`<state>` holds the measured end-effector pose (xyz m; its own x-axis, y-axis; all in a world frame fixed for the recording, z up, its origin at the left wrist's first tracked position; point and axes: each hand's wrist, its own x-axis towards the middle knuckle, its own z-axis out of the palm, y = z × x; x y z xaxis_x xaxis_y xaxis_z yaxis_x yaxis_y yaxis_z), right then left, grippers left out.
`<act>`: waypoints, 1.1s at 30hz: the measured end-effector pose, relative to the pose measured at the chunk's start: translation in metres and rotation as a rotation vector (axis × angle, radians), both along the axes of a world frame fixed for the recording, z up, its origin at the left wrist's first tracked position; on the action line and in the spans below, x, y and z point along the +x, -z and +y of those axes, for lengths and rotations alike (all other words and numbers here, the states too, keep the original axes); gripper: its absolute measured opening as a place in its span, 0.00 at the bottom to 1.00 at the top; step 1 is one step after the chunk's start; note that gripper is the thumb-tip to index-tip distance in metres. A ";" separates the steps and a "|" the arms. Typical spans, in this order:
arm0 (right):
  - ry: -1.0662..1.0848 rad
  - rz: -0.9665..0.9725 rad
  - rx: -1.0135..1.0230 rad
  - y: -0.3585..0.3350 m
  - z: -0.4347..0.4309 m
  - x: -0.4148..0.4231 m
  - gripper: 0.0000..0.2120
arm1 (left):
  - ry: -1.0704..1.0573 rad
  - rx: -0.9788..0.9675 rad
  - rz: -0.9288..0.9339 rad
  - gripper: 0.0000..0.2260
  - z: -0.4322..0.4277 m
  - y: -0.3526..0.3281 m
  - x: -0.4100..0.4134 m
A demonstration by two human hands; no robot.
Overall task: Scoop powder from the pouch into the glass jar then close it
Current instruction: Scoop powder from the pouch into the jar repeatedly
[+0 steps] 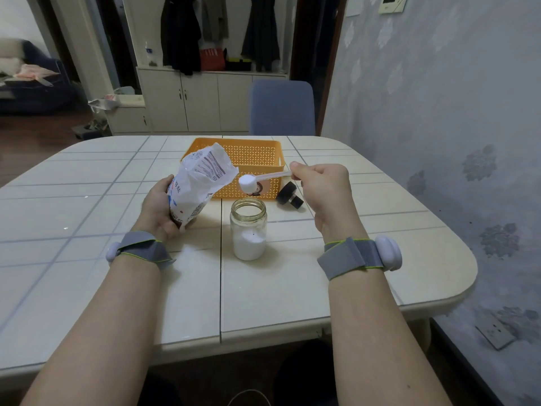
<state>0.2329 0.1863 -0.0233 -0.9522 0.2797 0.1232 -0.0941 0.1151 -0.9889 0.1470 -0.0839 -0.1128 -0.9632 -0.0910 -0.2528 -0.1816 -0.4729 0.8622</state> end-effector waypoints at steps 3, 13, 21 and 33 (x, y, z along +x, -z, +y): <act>-0.018 -0.028 -0.012 0.005 0.002 0.001 0.12 | -0.013 -0.027 -0.028 0.15 -0.002 0.000 -0.001; -0.033 0.044 0.119 0.029 -0.006 -0.002 0.13 | 0.011 -0.053 -0.023 0.15 0.002 0.000 0.000; -0.099 0.210 0.038 0.035 -0.007 0.011 0.07 | 0.020 -0.039 -0.008 0.15 0.008 -0.004 0.006; -0.146 0.261 -0.047 0.039 -0.007 0.023 0.05 | 0.048 0.012 0.030 0.15 0.014 -0.006 0.012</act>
<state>0.2554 0.1789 -0.0621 -0.9204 0.1537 0.3595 -0.3583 0.0362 -0.9329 0.1590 -0.0700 -0.1067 -0.9735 -0.0414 -0.2248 -0.1788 -0.4749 0.8617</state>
